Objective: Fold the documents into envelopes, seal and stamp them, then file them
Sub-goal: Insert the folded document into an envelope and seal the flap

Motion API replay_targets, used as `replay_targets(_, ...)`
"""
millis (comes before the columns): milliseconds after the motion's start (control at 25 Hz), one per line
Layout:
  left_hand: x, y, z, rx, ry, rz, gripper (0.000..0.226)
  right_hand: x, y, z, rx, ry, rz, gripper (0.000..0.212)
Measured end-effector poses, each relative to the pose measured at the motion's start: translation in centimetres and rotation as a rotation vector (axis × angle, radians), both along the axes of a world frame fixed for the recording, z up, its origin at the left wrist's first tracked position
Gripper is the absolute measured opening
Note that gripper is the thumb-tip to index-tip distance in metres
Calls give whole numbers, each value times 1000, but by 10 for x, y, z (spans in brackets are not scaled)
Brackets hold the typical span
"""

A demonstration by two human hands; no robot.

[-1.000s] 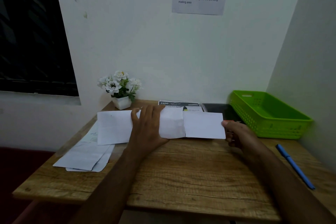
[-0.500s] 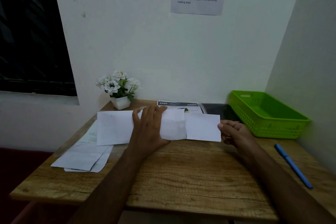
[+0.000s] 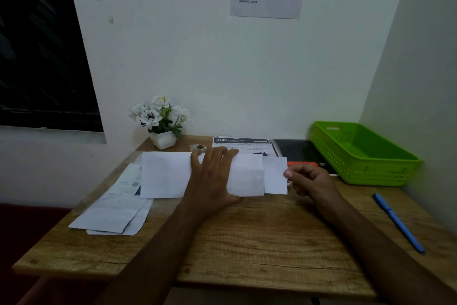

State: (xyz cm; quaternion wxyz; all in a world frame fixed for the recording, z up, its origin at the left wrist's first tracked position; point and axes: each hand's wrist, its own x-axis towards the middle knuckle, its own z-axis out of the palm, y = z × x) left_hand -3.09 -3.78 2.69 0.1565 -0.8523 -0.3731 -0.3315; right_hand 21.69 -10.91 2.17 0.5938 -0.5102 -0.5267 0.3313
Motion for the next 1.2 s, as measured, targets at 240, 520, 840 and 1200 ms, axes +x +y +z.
replay_targets(240, 9, -9, 1, 8, 48, -39, 91, -11, -1, -1, 70, -110, -4, 8)
replay_targets(520, 18, -18, -1, 4, 80, -93, 93, -19, 8, -11, 113, -285, -74, 28)
replay_targets(840, 18, -15, -1, -41, 64, -83, 100, -22, 4, -6, 160, -40, -79, 29)
replay_targets(1200, 18, -11, -9, -36, 111, -95, 108, -26, 2, -2, -202, -15, 62, 27)
